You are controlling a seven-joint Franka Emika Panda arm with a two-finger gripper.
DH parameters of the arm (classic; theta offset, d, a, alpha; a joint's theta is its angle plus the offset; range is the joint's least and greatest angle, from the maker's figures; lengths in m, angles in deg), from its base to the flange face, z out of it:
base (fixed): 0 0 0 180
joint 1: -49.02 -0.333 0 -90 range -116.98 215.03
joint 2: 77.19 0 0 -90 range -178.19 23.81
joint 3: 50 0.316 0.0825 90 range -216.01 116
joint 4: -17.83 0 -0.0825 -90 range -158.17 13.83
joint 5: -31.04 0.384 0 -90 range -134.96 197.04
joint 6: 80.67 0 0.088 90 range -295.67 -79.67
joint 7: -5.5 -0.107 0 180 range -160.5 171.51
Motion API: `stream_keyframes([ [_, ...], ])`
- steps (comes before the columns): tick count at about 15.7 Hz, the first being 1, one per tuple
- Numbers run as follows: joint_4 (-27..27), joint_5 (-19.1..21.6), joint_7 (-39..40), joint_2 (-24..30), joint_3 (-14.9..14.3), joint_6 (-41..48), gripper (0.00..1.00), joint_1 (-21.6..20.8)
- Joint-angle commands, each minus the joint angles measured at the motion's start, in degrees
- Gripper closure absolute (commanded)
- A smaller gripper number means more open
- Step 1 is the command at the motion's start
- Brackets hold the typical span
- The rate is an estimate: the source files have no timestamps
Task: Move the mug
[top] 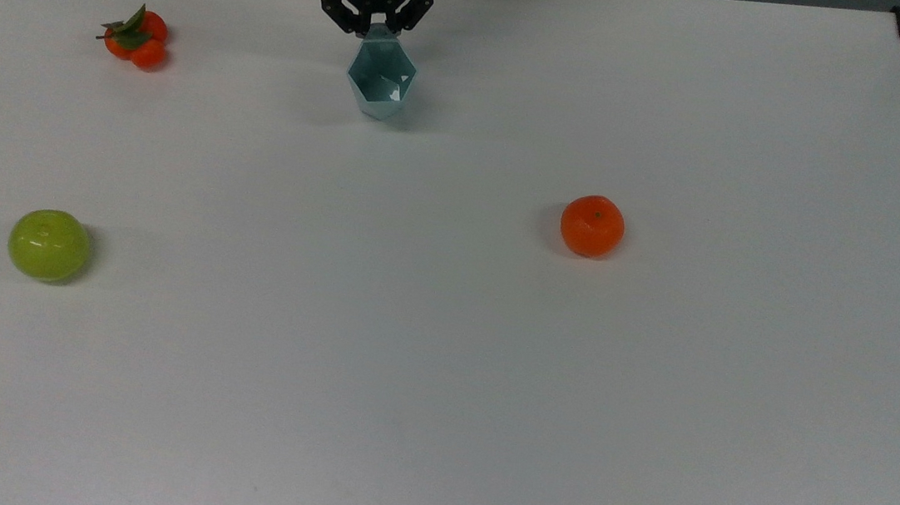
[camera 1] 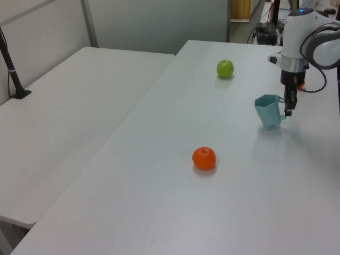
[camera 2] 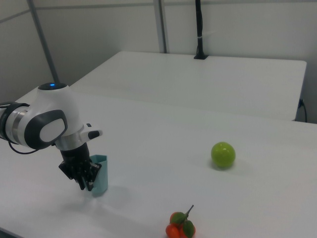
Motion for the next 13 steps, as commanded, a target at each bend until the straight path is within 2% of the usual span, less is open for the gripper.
stream_keyframes([
  [1, -1.24, 1.31, 2.15, 0.56, -0.42, -0.88, 0.83, 0.48],
  [2, -1.15, 1.31, 2.15, 0.47, -0.5, -0.45, 0.71, 0.57],
  [4, -0.98, 1.31, 2.06, 0.56, -0.68, 0.7, 0.54, 0.92],
  [5, -0.98, 1.4, 1.63, 0.56, -0.85, 0.87, 0.51, 0.92],
  [6, -0.98, 1.49, 1.45, 0.56, -1.2, 0.96, 0.36, 0.92],
  [8, -0.89, 1.66, 1.36, 0.56, -1.73, 1.49, 0.18, 0.92],
  [11, -0.54, 3.15, 1.36, 1.0, -1.82, 4.03, 0.0, 0.92],
  [13, 1.38, 3.51, 1.27, 1.09, -1.82, 7.27, 0.0, 0.92],
])
